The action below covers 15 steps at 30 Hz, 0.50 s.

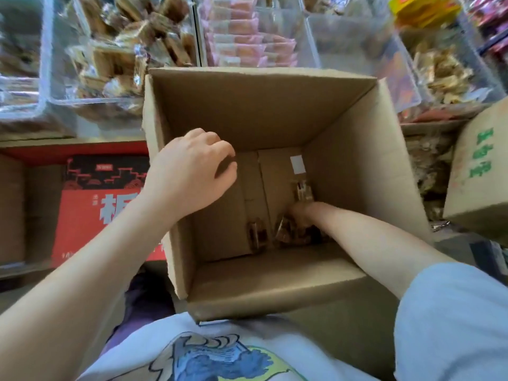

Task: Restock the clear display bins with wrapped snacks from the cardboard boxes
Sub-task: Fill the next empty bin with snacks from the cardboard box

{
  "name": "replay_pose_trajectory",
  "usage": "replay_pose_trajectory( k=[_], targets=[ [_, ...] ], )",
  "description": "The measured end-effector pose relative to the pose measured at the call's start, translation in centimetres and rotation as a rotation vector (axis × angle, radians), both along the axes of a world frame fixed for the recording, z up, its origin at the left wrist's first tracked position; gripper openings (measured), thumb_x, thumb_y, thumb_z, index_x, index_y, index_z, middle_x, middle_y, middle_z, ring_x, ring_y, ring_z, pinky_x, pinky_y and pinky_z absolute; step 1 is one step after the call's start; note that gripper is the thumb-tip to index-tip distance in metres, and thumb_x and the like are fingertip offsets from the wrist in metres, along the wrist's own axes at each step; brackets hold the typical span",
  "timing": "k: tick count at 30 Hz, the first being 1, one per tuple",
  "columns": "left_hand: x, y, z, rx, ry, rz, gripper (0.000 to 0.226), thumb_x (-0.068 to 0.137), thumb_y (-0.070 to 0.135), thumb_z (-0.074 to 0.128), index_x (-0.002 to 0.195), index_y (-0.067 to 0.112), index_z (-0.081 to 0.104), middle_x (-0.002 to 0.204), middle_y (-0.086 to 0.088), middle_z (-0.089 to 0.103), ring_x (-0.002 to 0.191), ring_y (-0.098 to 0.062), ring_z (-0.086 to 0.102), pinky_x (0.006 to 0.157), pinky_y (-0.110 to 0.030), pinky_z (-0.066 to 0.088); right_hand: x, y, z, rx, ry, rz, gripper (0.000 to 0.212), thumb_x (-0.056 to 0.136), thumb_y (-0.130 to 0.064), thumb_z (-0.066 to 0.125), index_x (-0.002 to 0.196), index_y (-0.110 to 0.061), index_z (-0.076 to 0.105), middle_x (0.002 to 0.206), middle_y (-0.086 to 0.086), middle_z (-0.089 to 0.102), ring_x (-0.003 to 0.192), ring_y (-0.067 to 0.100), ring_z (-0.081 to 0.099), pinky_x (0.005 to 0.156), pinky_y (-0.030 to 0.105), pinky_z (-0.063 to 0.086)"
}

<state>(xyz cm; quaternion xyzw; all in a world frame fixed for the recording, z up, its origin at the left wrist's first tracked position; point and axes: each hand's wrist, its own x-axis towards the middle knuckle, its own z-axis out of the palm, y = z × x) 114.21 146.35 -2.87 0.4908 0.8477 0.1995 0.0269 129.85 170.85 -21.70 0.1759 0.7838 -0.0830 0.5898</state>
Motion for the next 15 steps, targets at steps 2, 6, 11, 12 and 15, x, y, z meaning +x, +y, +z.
replay_pose_trajectory(
  k=[2, 6, 11, 12, 15],
  targets=[
    [0.0, -0.1, 0.0, 0.005, 0.008, 0.009, 0.029, 0.098, 0.032, 0.056, 0.111, 0.015, 0.074, 0.109, -0.005, 0.072, 0.105, -0.022, 0.065, 0.076, -0.028, 0.047, -1.2, 0.1, 1.2, 0.005, 0.012, -0.009, 0.055, 0.085, -0.023, 0.078, 0.135, -0.012, 0.058, 0.131, 0.008, 0.060, 0.109, 0.026, 0.062, 0.090, 0.038, 0.056],
    [0.1, -0.5, 0.0, 0.029, 0.002, 0.020, 0.027, 0.097, 0.031, 0.058, 0.112, 0.016, 0.073, 0.113, -0.004, 0.071, 0.108, -0.021, 0.063, 0.077, -0.032, 0.052, -5.4, 1.0, 7.5, -0.145, 0.305, -0.318, 0.061, 0.084, -0.040, 0.076, 0.137, -0.019, 0.053, 0.131, -0.003, 0.053, 0.116, 0.021, 0.054, 0.097, 0.037, 0.048],
    [-0.4, -1.6, 0.5, 0.339, -0.268, 0.219, 0.046, 0.092, 0.039, 0.059, 0.136, 0.026, 0.055, 0.137, 0.002, 0.052, 0.124, -0.012, 0.051, 0.095, -0.044, 0.054, -8.1, -1.4, 16.2, -0.742, 0.697, -0.962, 0.034, 0.094, -0.014, 0.064, 0.126, -0.007, 0.052, 0.114, 0.009, 0.069, 0.107, 0.023, 0.067, 0.092, 0.036, 0.052],
    [-0.9, -2.0, 0.8, 0.411, -0.358, 0.283, 0.052, 0.089, 0.048, 0.059, 0.138, 0.030, 0.052, 0.135, 0.006, 0.052, 0.119, -0.006, 0.053, 0.094, -0.044, 0.055, -8.4, -2.3, 17.7, -0.892, 0.741, -1.027, 0.038, 0.095, -0.014, 0.062, 0.130, -0.005, 0.049, 0.119, 0.011, 0.069, 0.112, 0.025, 0.066, 0.095, 0.038, 0.052],
    [-2.3, -3.2, 2.5, 0.571, -0.644, 0.290, 0.067, 0.079, 0.066, 0.067, 0.135, 0.033, 0.050, 0.124, 0.009, 0.062, 0.113, -0.008, 0.062, 0.086, -0.041, 0.059, -9.9, -6.2, 21.6, -1.297, 0.773, -1.178, 0.060, 0.092, -0.022, 0.063, 0.144, -0.004, 0.039, 0.126, 0.016, 0.062, 0.116, 0.030, 0.062, 0.097, 0.042, 0.053]
  ],
)
